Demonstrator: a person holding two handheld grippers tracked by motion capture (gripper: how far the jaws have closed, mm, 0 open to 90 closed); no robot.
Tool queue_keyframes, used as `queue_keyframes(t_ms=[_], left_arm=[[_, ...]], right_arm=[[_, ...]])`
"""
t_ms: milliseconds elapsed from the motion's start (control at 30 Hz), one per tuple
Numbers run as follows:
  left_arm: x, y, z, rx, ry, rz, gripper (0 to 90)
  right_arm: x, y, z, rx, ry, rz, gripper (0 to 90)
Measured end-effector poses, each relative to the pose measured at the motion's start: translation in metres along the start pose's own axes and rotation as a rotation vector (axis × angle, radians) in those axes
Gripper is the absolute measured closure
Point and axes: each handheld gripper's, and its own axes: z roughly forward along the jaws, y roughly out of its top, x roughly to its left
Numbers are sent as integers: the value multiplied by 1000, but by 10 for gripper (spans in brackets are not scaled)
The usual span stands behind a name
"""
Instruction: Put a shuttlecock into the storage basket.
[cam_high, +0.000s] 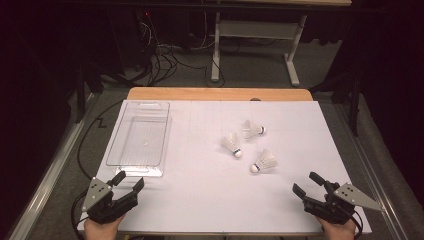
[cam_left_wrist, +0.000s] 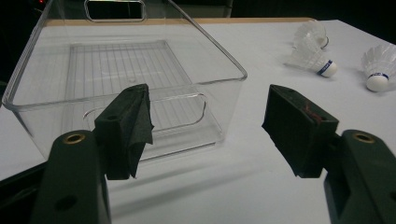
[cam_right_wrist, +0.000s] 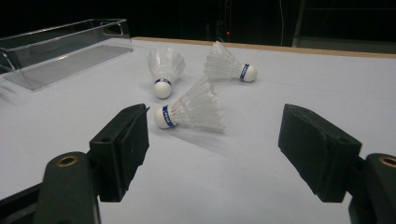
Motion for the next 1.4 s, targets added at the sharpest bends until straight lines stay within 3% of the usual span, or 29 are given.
queue_keyframes(t_ms=[767,1200,1400], left_arm=[[-1,8,-1,-32,-17,-32,324],[-11,25,7,-53,-52,-16,324],[-20,37,19,-57,-70,16,324]], right_arm=[[1,-1,3,9,-7,1,247],[2,-1,4,13,3,0,247],[2,-1,4,14,6,-2,247]])
